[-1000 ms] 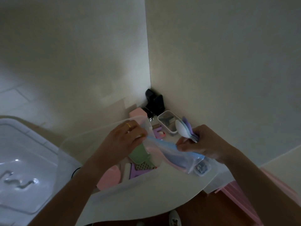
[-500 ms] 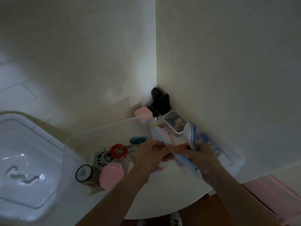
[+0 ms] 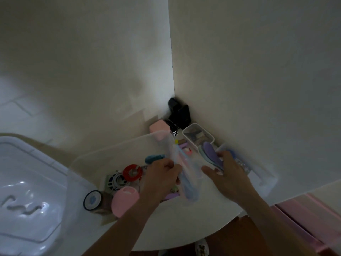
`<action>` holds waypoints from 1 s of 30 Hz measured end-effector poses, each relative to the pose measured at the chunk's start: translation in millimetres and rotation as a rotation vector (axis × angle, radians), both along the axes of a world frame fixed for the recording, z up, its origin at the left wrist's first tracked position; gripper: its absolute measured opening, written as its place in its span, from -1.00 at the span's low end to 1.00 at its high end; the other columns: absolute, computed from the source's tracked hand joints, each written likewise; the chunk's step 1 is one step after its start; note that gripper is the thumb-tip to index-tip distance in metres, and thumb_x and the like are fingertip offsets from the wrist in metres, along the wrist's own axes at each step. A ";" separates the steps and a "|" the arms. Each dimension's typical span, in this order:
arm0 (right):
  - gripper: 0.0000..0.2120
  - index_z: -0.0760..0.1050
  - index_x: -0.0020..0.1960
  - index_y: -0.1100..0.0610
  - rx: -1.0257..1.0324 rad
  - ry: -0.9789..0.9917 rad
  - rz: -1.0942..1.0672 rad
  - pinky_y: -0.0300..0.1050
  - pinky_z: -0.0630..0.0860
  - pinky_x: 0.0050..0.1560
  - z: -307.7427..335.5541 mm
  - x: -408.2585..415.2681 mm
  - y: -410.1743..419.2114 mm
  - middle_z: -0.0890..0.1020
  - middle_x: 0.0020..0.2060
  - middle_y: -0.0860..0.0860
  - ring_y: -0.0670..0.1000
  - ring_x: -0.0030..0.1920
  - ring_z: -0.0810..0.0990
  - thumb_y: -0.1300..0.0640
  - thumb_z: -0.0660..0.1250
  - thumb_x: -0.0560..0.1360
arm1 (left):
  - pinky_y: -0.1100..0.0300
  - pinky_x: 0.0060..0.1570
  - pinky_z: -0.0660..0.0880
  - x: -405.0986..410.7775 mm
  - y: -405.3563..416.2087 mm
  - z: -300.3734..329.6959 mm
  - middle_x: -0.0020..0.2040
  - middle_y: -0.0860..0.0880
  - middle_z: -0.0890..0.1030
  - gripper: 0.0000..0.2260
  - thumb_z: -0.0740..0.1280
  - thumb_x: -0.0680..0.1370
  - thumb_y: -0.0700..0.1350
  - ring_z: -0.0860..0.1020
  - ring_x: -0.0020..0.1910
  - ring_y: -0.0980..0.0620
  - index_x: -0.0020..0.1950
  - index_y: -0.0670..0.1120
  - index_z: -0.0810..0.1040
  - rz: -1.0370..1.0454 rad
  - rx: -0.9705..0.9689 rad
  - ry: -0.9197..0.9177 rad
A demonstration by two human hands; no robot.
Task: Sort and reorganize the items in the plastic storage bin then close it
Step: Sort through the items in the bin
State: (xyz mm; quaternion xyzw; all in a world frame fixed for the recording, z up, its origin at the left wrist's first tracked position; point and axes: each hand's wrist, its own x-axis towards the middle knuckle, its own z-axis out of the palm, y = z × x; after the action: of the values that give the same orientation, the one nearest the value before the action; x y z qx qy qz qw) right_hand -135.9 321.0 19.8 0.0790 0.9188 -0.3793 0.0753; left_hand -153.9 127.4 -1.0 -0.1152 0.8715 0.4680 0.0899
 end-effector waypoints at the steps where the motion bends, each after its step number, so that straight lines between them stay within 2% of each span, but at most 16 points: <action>1: -0.75 0.38 0.18 0.04 -0.032 0.004 0.048 -0.07 0.43 -0.09 6.8 1.3 -0.6 0.54 -0.06 -0.03 0.02 -0.09 0.53 -0.03 0.29 0.57 | 0.09 -0.24 0.61 -0.7 0.5 -1.4 -0.46 0.06 0.63 -0.77 0.34 0.48 -0.11 0.63 -0.41 0.03 -0.37 -0.13 0.57 -0.030 -0.059 0.025; 2: -0.82 0.41 0.16 0.04 -0.063 -0.004 0.097 -0.01 0.47 -0.05 12.5 2.5 -0.9 0.56 -0.08 0.00 0.05 -0.09 0.55 0.01 0.21 0.60 | 0.08 -0.23 0.60 -1.9 1.3 -2.9 -0.46 0.07 0.63 -0.76 0.34 0.49 -0.10 0.62 -0.41 0.06 -0.37 -0.13 0.55 -0.050 -0.099 0.046; 5: -0.75 0.50 0.11 0.05 -0.025 -0.127 0.277 0.08 0.49 -0.01 23.7 2.8 -1.7 0.60 -0.12 0.03 0.02 -0.17 0.54 0.10 0.06 0.61 | 0.12 -0.30 0.53 -4.6 1.4 -9.2 -0.44 0.06 0.61 -0.75 0.34 0.51 -0.01 0.58 -0.42 0.12 -0.35 -0.05 0.50 -0.115 -0.235 0.128; 7: -0.74 0.54 0.15 0.06 -0.081 -0.250 0.328 -0.01 0.51 -0.16 26.7 -0.3 -3.5 0.62 -0.09 0.04 -0.06 -0.27 0.51 0.17 0.09 0.62 | 0.19 -0.40 0.39 -3.6 1.0 -11.9 -0.45 0.07 0.53 -0.72 0.35 0.51 0.03 0.48 -0.45 0.15 -0.36 0.00 0.40 -0.185 -0.374 0.200; 8: -0.74 0.55 0.16 0.07 -0.162 -0.313 0.311 -0.11 0.51 -0.26 28.2 -1.2 -4.7 0.63 -0.07 0.07 -0.08 -0.31 0.51 0.20 0.11 0.62 | 0.18 -0.42 0.37 -2.2 1.6 -12.6 -0.44 0.06 0.51 -0.72 0.35 0.51 0.02 0.45 -0.45 0.13 -0.35 0.01 0.37 -0.212 -0.429 0.232; 10: -0.75 0.55 0.18 0.15 -0.344 -0.421 0.236 -0.24 0.53 -0.32 28.3 -2.4 -6.8 0.65 -0.06 0.16 -0.06 -0.33 0.53 0.24 0.14 0.62 | 0.12 -0.40 0.46 -0.5 2.2 -16.1 -0.41 0.05 0.52 -0.76 0.33 0.49 0.03 0.48 -0.44 0.09 -0.32 0.02 0.38 -0.229 -0.502 0.264; 13: -0.78 0.56 0.18 0.28 -0.630 -0.500 0.097 -0.21 0.55 -0.32 25.9 -3.1 -4.8 0.68 -0.07 0.26 0.00 -0.33 0.55 0.30 0.21 0.62 | 0.20 -0.42 0.45 0.5 0.3 -20.5 -0.39 0.12 0.53 -0.80 0.28 0.46 0.16 0.43 -0.46 0.16 -0.26 0.10 0.40 -0.194 -0.531 0.293; 15: -0.80 0.55 0.16 0.34 -0.914 -0.563 -0.031 -0.24 0.50 -0.42 24.8 -2.9 -3.1 0.67 -0.13 0.28 0.01 -0.37 0.50 0.33 0.22 0.60 | 0.23 -0.39 0.41 -0.5 -2.2 -23.4 -0.36 0.11 0.54 -0.85 0.35 0.43 0.10 0.43 -0.42 0.14 -0.22 0.12 0.40 -0.218 -0.556 0.305; 17: -0.79 0.51 0.16 0.39 -1.203 -0.698 -0.147 -0.28 0.42 -0.50 23.4 -0.2 -4.9 0.64 -0.17 0.29 -0.02 -0.41 0.44 0.34 0.18 0.61 | 0.21 -0.39 0.42 -1.1 -3.0 -23.5 -0.36 0.12 0.51 -0.78 0.42 0.40 0.06 0.51 -0.38 0.10 -0.23 0.11 0.37 -0.235 -0.549 0.308; 19: -0.77 0.46 0.19 0.39 -1.351 -0.841 -0.175 -0.30 0.38 -0.53 18.7 4.3 -10.8 0.62 -0.19 0.25 -0.05 -0.46 0.41 0.31 0.13 0.62 | 0.16 -0.38 0.48 -0.6 -3.1 -23.1 -0.33 0.10 0.57 -0.83 0.44 0.36 0.05 0.58 -0.34 0.04 -0.20 0.08 0.47 -0.243 -0.524 0.313; 21: -0.73 0.41 0.25 0.40 -1.387 -0.913 -0.176 -0.29 0.39 -0.53 10.4 5.3 -15.6 0.61 -0.22 0.23 -0.06 -0.49 0.40 0.28 0.10 0.64 | 0.10 -0.32 0.54 0.5 -3.9 -24.9 -0.25 0.04 0.65 -0.85 0.37 0.33 0.01 0.61 -0.29 -0.02 -0.13 0.05 0.56 -0.233 -0.498 0.310; 23: -0.71 0.37 0.30 0.39 -1.394 -0.917 -0.212 -0.28 0.39 -0.52 4.9 4.5 -15.9 0.61 -0.25 0.22 -0.06 -0.50 0.40 0.27 0.08 0.65 | 0.07 -0.27 0.57 1.7 -5.8 -26.4 -0.23 0.04 0.66 -0.88 0.36 0.36 -0.01 0.61 -0.26 -0.01 -0.12 0.06 0.56 -0.218 -0.492 0.276; 26: -0.69 0.35 0.33 0.41 -1.413 -0.896 -0.235 -0.28 0.40 -0.53 5.6 6.8 -12.6 0.60 -0.34 0.19 -0.07 -0.51 0.40 0.26 0.09 0.65 | 0.17 -0.26 0.48 -0.7 -8.5 -28.0 -0.21 0.03 0.67 -0.96 0.36 0.48 -0.07 0.61 -0.23 0.02 -0.12 0.00 0.60 -0.213 -0.493 0.204; 28: -0.69 0.36 0.30 0.43 -1.422 -0.897 -0.233 -0.30 0.38 -0.53 6.3 10.1 -12.4 0.59 -0.37 0.17 -0.08 -0.52 0.40 0.26 0.08 0.65 | 0.21 -0.29 0.39 -1.7 -8.9 -28.0 -0.21 0.01 0.67 -0.91 0.33 0.53 -0.11 0.58 -0.26 0.04 -0.12 -0.03 0.63 -0.212 -0.488 0.200; 30: -0.69 0.38 0.30 0.43 -1.420 -0.905 -0.250 -0.30 0.37 -0.53 3.3 11.0 -12.3 0.60 -0.33 0.18 -0.08 -0.51 0.39 0.26 0.09 0.65 | 0.17 -0.32 0.45 -1.9 -9.6 -29.4 -0.26 0.02 0.66 -0.88 0.32 0.55 -0.11 0.59 -0.29 0.03 -0.16 -0.04 0.62 -0.194 -0.458 0.215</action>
State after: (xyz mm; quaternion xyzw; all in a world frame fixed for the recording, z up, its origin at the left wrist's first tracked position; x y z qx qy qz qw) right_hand -124.9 308.8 23.2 0.2579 0.3286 -0.8032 0.4248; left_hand -155.7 117.8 -30.4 0.0018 0.9662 0.2574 0.0129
